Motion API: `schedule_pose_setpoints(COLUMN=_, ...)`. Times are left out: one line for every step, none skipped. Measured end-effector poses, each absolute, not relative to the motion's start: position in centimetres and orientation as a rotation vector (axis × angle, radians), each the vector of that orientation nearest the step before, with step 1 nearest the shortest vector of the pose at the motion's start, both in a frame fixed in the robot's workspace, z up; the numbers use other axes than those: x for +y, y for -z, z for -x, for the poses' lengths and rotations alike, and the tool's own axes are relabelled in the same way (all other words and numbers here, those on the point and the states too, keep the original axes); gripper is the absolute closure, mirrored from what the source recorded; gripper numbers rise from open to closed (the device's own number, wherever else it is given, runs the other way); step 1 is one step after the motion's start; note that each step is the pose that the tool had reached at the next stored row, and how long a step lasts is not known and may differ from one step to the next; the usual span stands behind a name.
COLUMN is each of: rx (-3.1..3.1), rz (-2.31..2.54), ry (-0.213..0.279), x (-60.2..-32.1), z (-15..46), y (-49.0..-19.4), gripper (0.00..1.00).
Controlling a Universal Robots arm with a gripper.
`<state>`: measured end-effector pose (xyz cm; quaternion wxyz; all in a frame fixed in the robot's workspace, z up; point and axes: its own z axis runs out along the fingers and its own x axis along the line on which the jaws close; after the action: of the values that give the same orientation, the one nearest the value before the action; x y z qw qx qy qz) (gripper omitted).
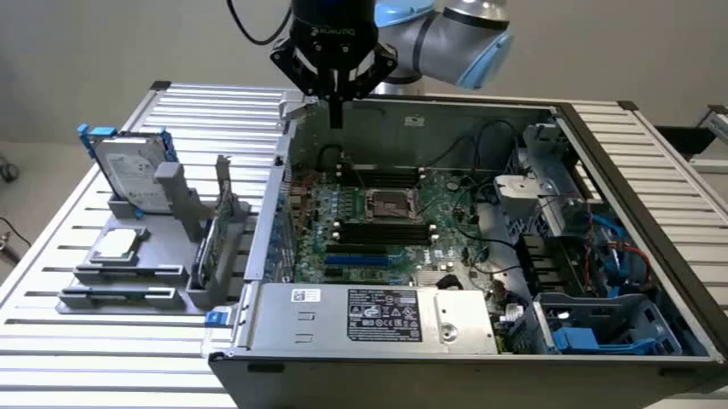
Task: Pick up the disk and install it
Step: 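Reach for the disk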
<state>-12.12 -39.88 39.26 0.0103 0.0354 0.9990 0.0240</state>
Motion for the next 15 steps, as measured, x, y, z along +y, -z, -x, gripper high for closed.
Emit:
schedule_pose_setpoints(rx=3.118, rz=-0.110, ry=-0.075, x=-39.88, z=12.12, y=-39.26, gripper=0.89)
schedule_pose_setpoints(rx=3.118, rz=-0.110, ry=-0.075, x=-39.88, z=12.12, y=-39.26, gripper=0.89)
schedule_pose_setpoints(rx=3.118, rz=-0.110, ry=-0.075, x=-39.88, z=12.12, y=-39.26, gripper=0.89)
schedule_pose_setpoints(rx=3.118, rz=-0.110, ry=-0.075, x=-39.88, z=12.12, y=-39.26, gripper=0.89)
schedule_pose_setpoints(rx=3.118, rz=-0.110, ry=-0.075, x=-39.88, z=12.12, y=-39.26, gripper=0.89)
schedule_pose_setpoints(rx=3.118, rz=-0.110, ry=-0.075, x=-39.88, z=12.12, y=-39.26, gripper=0.89)
schedule_pose_setpoints(rx=3.118, rz=-0.110, ry=-0.075, x=-39.88, z=12.12, y=-39.26, gripper=0.89)
schedule_pose_setpoints(rx=3.118, rz=-0.110, ry=-0.075, x=-39.88, z=12.12, y=-39.26, gripper=0.89)
schedule_pose_setpoints(rx=3.118, rz=-0.110, ry=-0.075, x=-39.88, z=12.12, y=-39.26, gripper=0.89)
schedule_pose_setpoints(rx=3.118, rz=-0.110, ry=-0.075, x=-39.88, z=12.12, y=-39.26, gripper=0.89)
schedule_pose_setpoints(rx=3.118, rz=-0.110, ry=-0.075, x=-39.88, z=12.12, y=-39.26, gripper=0.89)
schedule_pose_setpoints(rx=3.118, rz=-0.110, ry=-0.075, x=-39.88, z=12.12, y=-39.26, gripper=0.89)
schedule_pose_setpoints(rx=3.118, rz=-0.110, ry=-0.075, x=-39.88, z=12.12, y=-39.26, gripper=0.89)
schedule_pose_setpoints(rx=3.118, rz=-0.110, ry=-0.075, x=-39.88, z=12.12, y=-39.26, gripper=0.89)
schedule_pose_setpoints(rx=3.118, rz=-0.110, ry=-0.075, x=-39.88, z=12.16, y=-39.26, gripper=0.89)
